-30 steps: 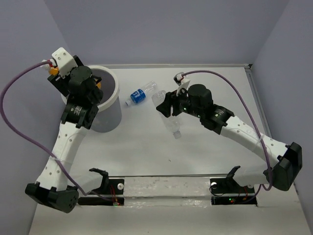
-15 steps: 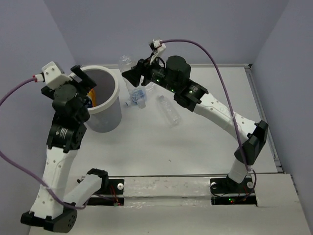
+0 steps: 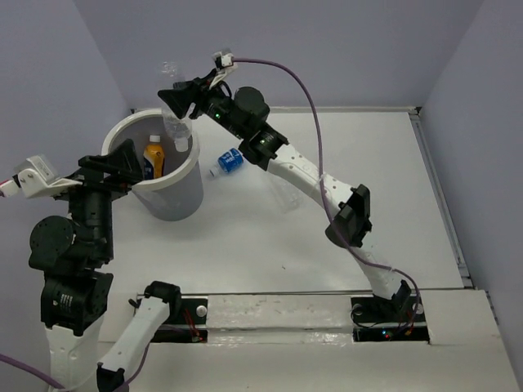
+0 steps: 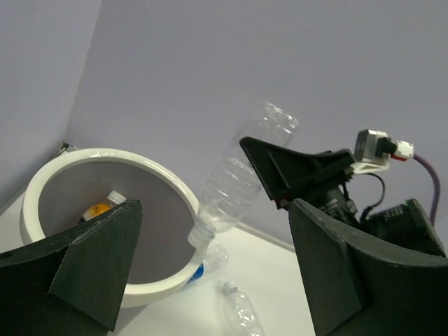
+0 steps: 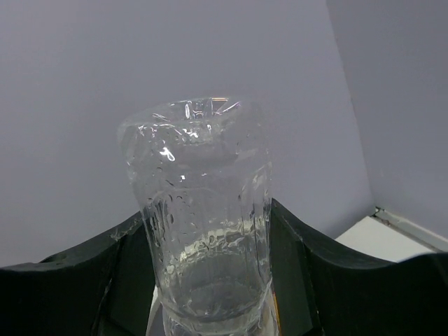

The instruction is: Put the plastic bottles in the bin

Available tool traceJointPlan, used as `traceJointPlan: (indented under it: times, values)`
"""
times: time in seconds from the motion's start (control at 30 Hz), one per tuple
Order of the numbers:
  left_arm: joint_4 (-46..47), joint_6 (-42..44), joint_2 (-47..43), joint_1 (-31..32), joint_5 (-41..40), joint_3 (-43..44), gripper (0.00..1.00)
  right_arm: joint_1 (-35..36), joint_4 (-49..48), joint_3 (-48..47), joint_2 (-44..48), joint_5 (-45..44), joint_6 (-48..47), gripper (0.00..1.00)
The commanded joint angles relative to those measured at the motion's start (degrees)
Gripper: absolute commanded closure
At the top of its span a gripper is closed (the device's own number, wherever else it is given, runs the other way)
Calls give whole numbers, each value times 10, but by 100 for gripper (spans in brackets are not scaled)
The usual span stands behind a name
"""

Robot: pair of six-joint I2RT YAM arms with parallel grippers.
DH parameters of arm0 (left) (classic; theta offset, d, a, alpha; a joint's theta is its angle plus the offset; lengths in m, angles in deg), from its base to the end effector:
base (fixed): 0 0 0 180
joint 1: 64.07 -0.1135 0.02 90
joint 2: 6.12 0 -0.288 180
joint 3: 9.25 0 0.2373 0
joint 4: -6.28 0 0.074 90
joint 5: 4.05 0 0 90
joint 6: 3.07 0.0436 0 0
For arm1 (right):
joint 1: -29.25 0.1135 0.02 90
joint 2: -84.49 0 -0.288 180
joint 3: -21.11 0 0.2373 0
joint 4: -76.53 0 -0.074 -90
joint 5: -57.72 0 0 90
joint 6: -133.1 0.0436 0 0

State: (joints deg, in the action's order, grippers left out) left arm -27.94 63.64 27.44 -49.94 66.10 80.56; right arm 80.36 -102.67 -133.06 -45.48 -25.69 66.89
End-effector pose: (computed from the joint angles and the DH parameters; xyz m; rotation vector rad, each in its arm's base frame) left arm 0.0215 0.0099 0.5132 -0.3992 1.1509 -0.3657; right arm 0.3283 0.4150 0.4781 -0.4012 1.1874 1.2129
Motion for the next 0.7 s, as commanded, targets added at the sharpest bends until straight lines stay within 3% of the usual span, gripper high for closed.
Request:
traceJointPlan:
  times: [0.0, 0.03, 0.07, 0.17, 0.2, 0.3, 0.43, 0.47, 0.57, 0.6, 0.67]
  values:
    - [-13, -4, -5, -2, 48, 13, 5, 34, -67, -119, -82, -9, -26, 59]
    - [-13, -6, -5, -2, 52, 14, 5, 47, -72, -119, -90, -9, -39, 56]
    - [-15, -8, -5, -2, 55, 19, 5, 53, -73, -118, -96, -9, -56, 39]
    - [-13, -6, -3, -2, 73, 31, 5, 58, -55, -96, -81, -5, -98, 11]
    - [-14, -4, 0, -2, 76, 45, 5, 58, -53, -82, -68, 1, -99, 9]
    - [-16, -3, 19, -2, 112, 79, 5, 58, -22, -36, -2, 8, -117, 7]
    - [-13, -11, 59, -2, 169, 108, 5, 46, -38, 137, 136, 17, -115, 9]
    - [-9, -13, 80, -2, 187, 109, 5, 41, -56, 241, 203, 18, -109, 13]
    - [15, -26, 116, -1, 270, 93, 6, 4, -79, 410, 303, 12, -96, 21]
    - [23, -29, 143, 0, 286, 76, 7, -10, -81, 509, 358, 11, -76, 24]
    - [52, -38, 191, 12, 303, 51, 8, -71, -71, 598, 407, 28, -45, 33]
